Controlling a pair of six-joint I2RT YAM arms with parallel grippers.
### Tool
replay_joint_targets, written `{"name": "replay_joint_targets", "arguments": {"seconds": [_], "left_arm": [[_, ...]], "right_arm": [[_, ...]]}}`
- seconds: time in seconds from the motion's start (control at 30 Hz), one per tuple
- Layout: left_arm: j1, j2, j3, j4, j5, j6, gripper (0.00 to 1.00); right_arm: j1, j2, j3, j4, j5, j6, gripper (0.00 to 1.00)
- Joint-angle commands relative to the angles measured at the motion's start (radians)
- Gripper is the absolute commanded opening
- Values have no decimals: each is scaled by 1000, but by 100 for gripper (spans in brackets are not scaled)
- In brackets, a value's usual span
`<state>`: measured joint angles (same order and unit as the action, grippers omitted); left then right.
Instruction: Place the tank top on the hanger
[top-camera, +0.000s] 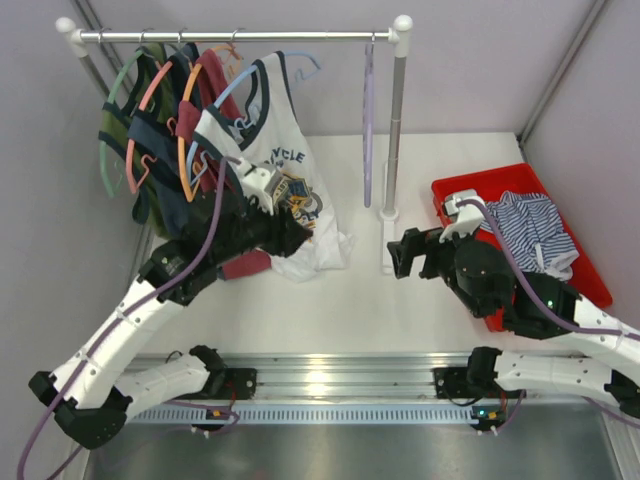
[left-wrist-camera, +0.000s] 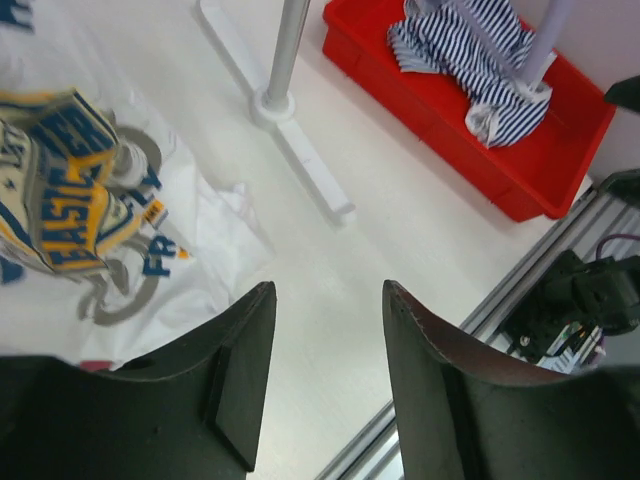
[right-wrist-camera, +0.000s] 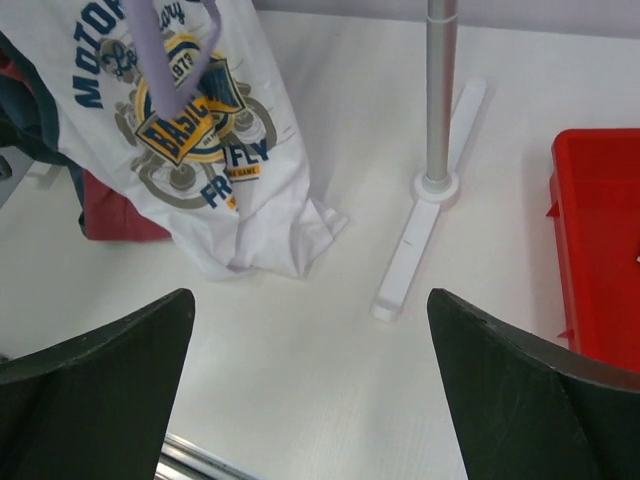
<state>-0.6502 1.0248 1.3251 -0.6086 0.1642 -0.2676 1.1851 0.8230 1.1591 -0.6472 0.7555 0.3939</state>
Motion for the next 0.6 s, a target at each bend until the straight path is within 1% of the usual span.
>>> {"name": "replay_joint_targets", "arguments": {"seconds": [0.0,0.03,0.07,0.13,0.17,0.27,0.37,0.57], "left_arm": [[-86,-97,-222,230,-89,-108,52],[-150,-110,-269,248,-118,-131,52],[-179,-135,-349,277,-188,-140,52],[-239,-178,-423,311,-222,-175,52],[-250,-190,-482,340,-238,-191,52],[-267,-218,-552,362,-245,-222,52],[-273,-218,-563,362,-247,-217,52],[-273,-209,-564,359,-235,-199,52]], "right_arm": [[13,-71,-97,-9,13,68,100],[13,-102,-125,-3,16,95,100],[13,-116,-153,-6,21,114,100],[13,-149,-229,-17,27,176,100],[11,-157,-254,-19,27,197,100],[13,-174,-344,-20,27,272,100],[13,-163,-403,-22,24,319,100],[13,-121,-397,-20,39,339,100]]}}
